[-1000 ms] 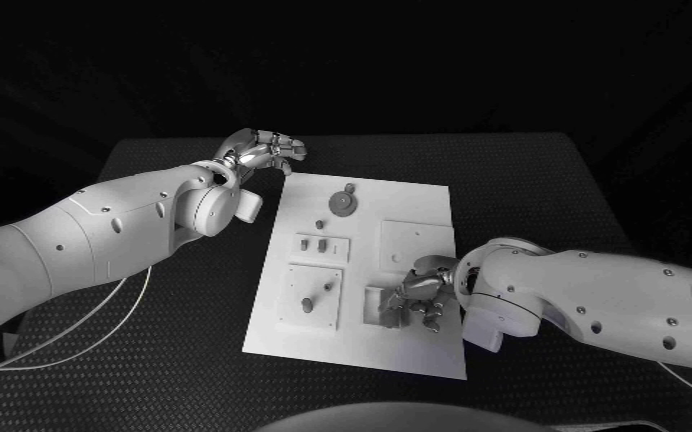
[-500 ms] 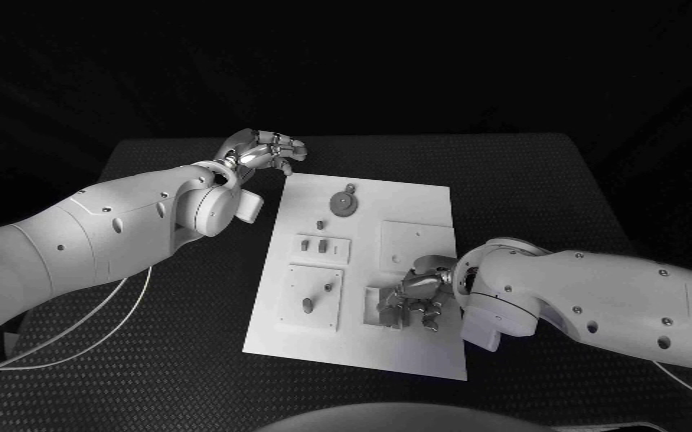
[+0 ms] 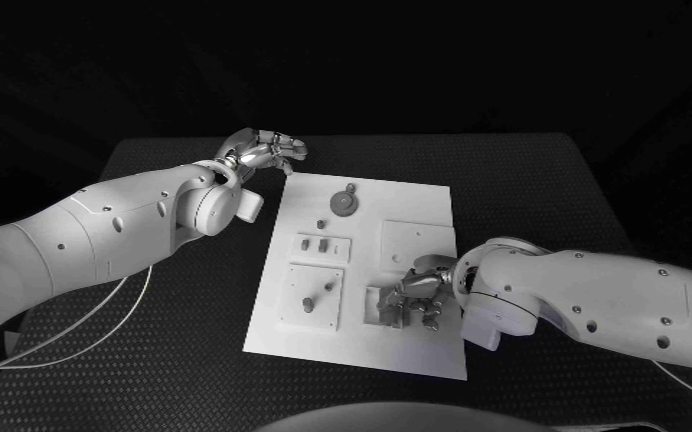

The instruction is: Assemble the parts on the task board

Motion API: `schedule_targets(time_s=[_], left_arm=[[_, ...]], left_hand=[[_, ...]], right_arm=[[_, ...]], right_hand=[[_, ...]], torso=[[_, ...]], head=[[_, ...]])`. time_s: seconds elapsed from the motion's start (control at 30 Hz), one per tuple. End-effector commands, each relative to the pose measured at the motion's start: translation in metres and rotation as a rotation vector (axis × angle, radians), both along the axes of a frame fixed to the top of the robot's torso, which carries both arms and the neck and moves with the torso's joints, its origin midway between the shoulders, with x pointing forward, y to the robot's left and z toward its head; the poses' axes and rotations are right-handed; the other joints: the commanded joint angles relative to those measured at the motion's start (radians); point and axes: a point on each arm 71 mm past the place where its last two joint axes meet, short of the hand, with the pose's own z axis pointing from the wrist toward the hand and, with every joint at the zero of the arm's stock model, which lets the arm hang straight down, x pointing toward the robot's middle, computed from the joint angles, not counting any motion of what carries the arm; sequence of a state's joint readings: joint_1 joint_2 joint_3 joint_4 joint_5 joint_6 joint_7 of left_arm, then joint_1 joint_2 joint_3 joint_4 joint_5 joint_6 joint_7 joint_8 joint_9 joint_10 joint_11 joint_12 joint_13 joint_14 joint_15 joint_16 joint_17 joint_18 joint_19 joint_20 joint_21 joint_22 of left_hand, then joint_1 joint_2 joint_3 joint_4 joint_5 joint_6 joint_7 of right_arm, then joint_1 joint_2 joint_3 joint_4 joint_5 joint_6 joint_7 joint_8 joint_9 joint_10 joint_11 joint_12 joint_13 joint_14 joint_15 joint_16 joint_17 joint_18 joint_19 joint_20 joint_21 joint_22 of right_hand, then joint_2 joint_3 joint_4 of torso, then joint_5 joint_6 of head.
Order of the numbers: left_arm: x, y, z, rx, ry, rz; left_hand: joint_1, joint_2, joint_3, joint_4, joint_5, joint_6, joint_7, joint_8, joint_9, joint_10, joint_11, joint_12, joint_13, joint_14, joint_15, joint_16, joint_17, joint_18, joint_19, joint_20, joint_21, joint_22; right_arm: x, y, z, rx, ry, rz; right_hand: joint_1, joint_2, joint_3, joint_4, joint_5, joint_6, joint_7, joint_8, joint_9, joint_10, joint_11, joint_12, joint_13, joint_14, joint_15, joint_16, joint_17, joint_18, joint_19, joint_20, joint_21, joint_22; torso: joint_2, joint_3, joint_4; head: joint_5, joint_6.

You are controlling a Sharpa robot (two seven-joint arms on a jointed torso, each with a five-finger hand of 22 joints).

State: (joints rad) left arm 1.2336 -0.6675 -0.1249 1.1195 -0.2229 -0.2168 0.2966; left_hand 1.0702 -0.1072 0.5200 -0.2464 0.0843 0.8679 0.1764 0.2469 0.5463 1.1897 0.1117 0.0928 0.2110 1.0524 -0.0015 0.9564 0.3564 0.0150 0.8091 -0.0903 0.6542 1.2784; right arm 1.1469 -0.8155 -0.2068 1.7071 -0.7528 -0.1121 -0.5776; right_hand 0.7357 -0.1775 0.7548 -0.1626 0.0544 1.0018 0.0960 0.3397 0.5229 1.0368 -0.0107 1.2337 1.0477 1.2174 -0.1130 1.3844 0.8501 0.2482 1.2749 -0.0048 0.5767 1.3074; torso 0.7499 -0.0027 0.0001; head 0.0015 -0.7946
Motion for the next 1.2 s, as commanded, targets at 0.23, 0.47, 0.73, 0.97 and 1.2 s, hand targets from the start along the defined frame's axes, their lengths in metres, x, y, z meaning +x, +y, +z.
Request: schedule_targets(time_s=[0.23, 0.47, 0.73, 0.97, 1.2], left_arm=[[-0.0003, -0.0023, 0.0011, -0.012, -0.003, -0.014], [-0.0003, -0.0028, 0.0011, -0.012, -0.003, -0.014], [-0.0002, -0.0023, 0.0011, -0.012, -0.003, -0.013], [-0.0001, -0.0022, 0.0011, -0.011, -0.003, -0.013], [-0.0001, -0.0022, 0.0011, -0.011, -0.003, -0.013]], left_hand=[[-0.010, 0.001, -0.001, 0.006, -0.003, -0.007, -0.001, -0.003, 0.001, -0.009, -0.001, -0.002, -0.001, -0.001, 0.004, -0.004, 0.002, 0.017, 0.006, -0.006, -0.005, 0.001], [-0.010, 0.001, 0.000, 0.006, -0.002, -0.006, -0.001, -0.002, 0.001, -0.009, -0.001, -0.002, -0.001, -0.001, 0.004, -0.004, 0.003, 0.017, 0.006, -0.006, -0.006, 0.002], [-0.010, 0.000, 0.000, 0.006, -0.003, -0.007, -0.001, -0.002, 0.001, -0.009, -0.001, -0.002, -0.001, -0.001, 0.004, -0.004, 0.003, 0.017, 0.006, -0.006, -0.006, 0.002], [-0.009, 0.000, 0.000, 0.006, -0.003, -0.007, -0.001, -0.002, 0.001, -0.009, -0.001, -0.002, -0.001, -0.001, 0.004, -0.004, 0.003, 0.017, 0.006, -0.006, -0.006, 0.003], [-0.009, 0.000, 0.000, 0.006, -0.003, -0.007, -0.001, -0.002, 0.001, -0.009, -0.001, -0.002, -0.001, -0.001, 0.004, -0.004, 0.004, 0.017, 0.006, -0.006, -0.006, 0.003]], right_arm=[[-0.0033, 0.0044, -0.0036, 0.002, 0.010, 0.035], [-0.0036, 0.0049, -0.0038, 0.001, 0.005, 0.041], [-0.0038, 0.0050, -0.0038, -0.001, 0.000, 0.049], [-0.0039, 0.0051, -0.0038, -0.004, -0.005, 0.057], [-0.0042, 0.0063, -0.0034, 0.002, -0.010, 0.061]], right_hand=[[-0.003, -0.021, 0.001, 0.011, -0.004, -0.001, 0.004, -0.008, -0.001, -0.001, 0.000, -0.007, 0.004, -0.004, -0.002, -0.008, 0.004, 0.014, -0.006, 0.004, 0.005, 0.017], [-0.005, -0.054, 0.006, 0.025, -0.004, -0.005, 0.005, -0.011, 0.000, -0.004, 0.002, -0.011, 0.008, -0.006, -0.001, -0.012, 0.009, 0.014, -0.008, 0.004, 0.004, 0.016], [-0.009, -0.089, 0.003, 0.038, -0.006, -0.013, 0.007, -0.014, 0.001, -0.008, 0.004, -0.015, 0.012, -0.009, 0.000, -0.015, 0.014, 0.014, -0.010, 0.003, 0.003, 0.016], [0.017, -0.070, 0.009, 0.030, -0.005, -0.014, 0.007, -0.013, 0.004, -0.008, 0.004, -0.016, 0.015, -0.009, 0.000, -0.017, 0.018, 0.014, -0.010, 0.001, 0.004, 0.017], [0.024, -0.072, -0.002, 0.023, -0.005, -0.015, 0.008, -0.013, 0.006, -0.008, 0.005, -0.017, 0.018, -0.009, 0.002, -0.019, 0.022, 0.014, -0.013, 0.004, 0.004, 0.017]], torso=[[0.000, 0.0007, -0.0004], [0.000, 0.0004, -0.0005], [0.000, 0.0006, -0.0002], [0.000, 0.0000, -0.0002], [0.000, 0.0000, 0.0003]], head=[[0.003, 0.000], [0.003, -0.001], [0.004, -0.002], [0.005, -0.002], [0.007, -0.003]])
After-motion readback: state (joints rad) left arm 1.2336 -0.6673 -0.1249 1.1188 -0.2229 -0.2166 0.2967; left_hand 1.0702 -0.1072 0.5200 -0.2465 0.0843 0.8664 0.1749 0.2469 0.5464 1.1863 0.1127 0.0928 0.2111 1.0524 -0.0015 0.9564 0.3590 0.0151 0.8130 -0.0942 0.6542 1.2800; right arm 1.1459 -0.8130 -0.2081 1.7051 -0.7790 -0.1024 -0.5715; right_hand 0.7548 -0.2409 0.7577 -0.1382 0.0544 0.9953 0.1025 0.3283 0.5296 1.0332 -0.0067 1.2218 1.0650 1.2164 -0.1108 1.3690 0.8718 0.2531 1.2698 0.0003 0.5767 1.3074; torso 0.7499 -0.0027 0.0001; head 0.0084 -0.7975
